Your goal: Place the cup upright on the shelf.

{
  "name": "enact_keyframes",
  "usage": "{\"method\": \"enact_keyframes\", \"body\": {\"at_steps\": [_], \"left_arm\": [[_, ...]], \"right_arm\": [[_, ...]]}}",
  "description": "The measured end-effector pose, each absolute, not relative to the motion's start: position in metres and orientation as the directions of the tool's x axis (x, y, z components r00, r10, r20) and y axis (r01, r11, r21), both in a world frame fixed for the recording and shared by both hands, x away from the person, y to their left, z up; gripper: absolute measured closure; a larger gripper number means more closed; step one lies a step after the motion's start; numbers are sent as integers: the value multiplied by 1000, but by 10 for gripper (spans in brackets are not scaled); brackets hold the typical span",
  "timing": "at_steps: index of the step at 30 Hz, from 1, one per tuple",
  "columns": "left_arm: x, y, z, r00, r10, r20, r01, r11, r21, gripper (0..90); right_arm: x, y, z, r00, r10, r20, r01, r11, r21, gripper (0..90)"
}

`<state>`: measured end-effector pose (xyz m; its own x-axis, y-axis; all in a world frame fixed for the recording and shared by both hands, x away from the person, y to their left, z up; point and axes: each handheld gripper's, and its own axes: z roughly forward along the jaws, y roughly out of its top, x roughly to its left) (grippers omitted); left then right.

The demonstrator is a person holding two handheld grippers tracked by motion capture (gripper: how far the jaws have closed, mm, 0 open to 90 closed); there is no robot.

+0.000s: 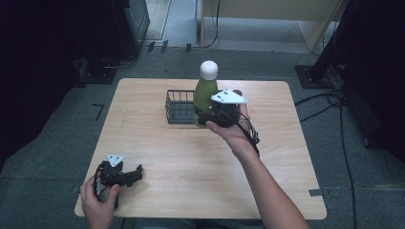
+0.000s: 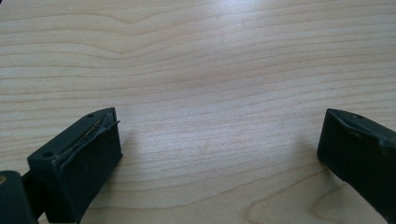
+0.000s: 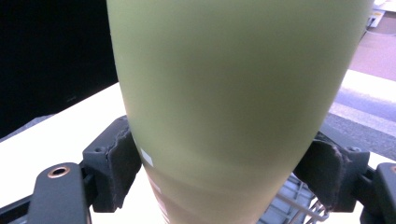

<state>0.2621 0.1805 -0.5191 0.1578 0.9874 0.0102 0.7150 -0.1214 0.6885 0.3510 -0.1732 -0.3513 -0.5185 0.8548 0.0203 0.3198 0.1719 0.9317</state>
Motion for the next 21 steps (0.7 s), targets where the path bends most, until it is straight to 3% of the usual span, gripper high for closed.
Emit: {"method": "enact_keyframes", "body": {"at_steps": [21], "left_arm": [[262, 181, -519, 159, 987, 11, 716, -123, 687, 0]], "right_arm": [[405, -185, -343, -396, 918, 12, 331, 130, 935, 206]]}}
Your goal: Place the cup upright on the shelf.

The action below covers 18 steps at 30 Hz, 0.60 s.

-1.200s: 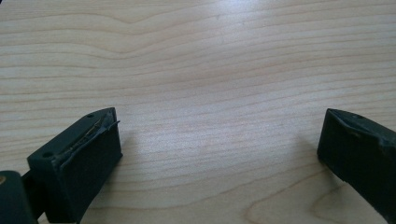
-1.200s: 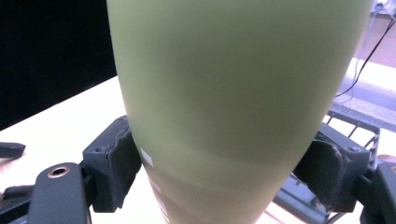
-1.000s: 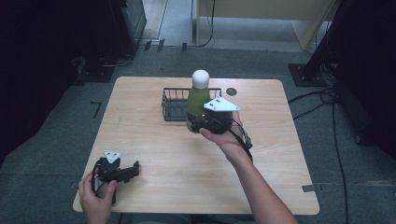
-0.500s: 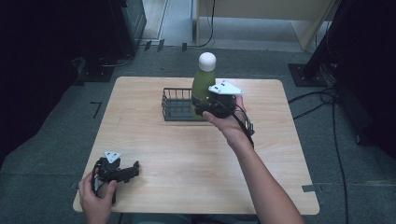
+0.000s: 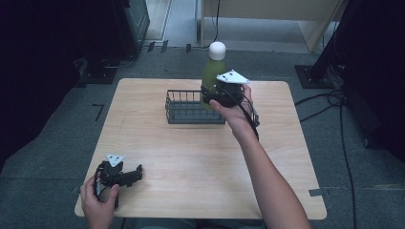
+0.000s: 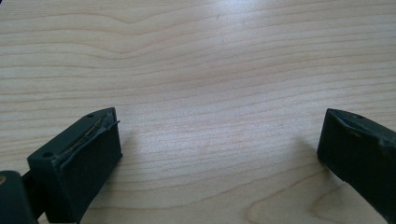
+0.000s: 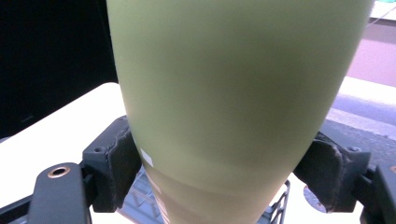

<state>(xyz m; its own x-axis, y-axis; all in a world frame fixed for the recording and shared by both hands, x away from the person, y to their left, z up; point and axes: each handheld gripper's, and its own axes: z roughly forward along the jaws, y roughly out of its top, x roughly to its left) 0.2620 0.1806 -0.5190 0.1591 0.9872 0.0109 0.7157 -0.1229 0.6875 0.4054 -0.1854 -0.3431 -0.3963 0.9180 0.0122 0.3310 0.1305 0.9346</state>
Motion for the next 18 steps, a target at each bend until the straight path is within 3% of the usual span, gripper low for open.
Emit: {"method": "enact_keyframes", "body": {"at_steps": [18], "left_arm": [[262, 181, -519, 159, 987, 11, 716, -123, 687, 0]], "right_arm": [[442, -188, -371, -322, 947, 9, 385, 122, 915, 206]]}}
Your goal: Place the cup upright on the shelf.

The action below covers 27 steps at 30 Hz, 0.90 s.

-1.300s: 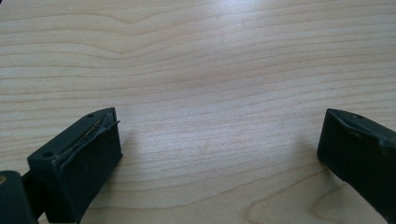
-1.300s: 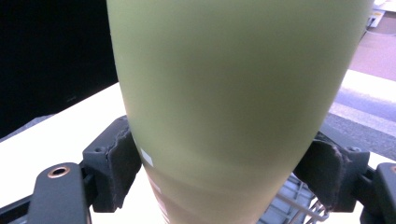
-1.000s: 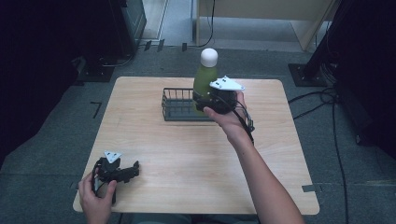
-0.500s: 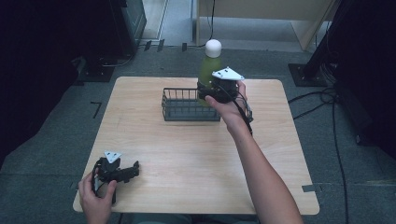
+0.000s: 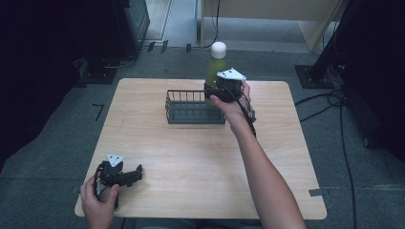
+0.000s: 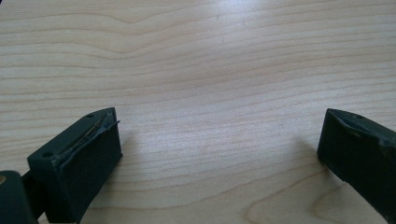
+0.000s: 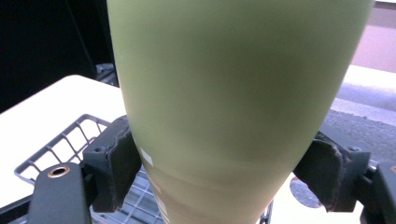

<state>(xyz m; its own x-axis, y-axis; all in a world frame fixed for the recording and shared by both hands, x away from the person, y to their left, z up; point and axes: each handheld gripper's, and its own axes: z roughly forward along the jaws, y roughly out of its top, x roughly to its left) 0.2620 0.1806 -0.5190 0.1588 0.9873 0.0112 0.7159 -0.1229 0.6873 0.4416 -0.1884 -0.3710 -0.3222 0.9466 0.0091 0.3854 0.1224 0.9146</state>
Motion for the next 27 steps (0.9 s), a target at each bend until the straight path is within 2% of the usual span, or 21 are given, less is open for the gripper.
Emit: {"method": "enact_keyframes", "body": {"at_steps": [12, 27], "left_arm": [[262, 181, -519, 159, 987, 10, 716, -122, 687, 0], [262, 181, -519, 160, 987, 12, 717, -124, 686, 0]], "right_arm": [[452, -186, -400, -310, 951, 15, 448, 132, 884, 205], [455, -188, -403, -301, 953, 40, 440, 101, 892, 202]]}}
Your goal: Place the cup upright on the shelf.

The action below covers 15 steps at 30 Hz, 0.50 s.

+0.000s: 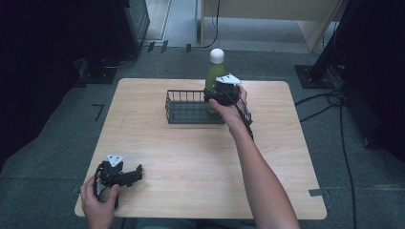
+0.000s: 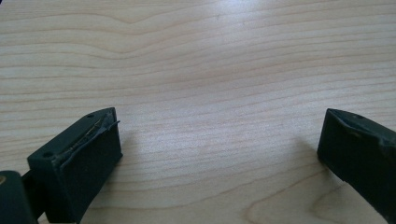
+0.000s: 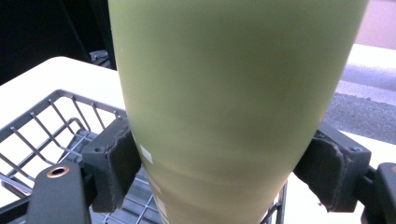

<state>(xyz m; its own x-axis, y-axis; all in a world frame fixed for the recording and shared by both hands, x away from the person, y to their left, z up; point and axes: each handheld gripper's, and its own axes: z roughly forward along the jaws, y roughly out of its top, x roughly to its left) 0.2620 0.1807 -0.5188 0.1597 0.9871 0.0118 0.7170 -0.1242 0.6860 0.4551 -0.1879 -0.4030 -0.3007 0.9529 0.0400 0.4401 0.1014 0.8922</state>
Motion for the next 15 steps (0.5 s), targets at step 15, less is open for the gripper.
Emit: {"method": "enact_keyframes", "body": {"at_steps": [15], "left_arm": [[262, 181, -519, 160, 987, 11, 716, -123, 687, 0]], "right_arm": [[452, -194, -400, -345, 935, 80, 495, 108, 862, 98]]}}
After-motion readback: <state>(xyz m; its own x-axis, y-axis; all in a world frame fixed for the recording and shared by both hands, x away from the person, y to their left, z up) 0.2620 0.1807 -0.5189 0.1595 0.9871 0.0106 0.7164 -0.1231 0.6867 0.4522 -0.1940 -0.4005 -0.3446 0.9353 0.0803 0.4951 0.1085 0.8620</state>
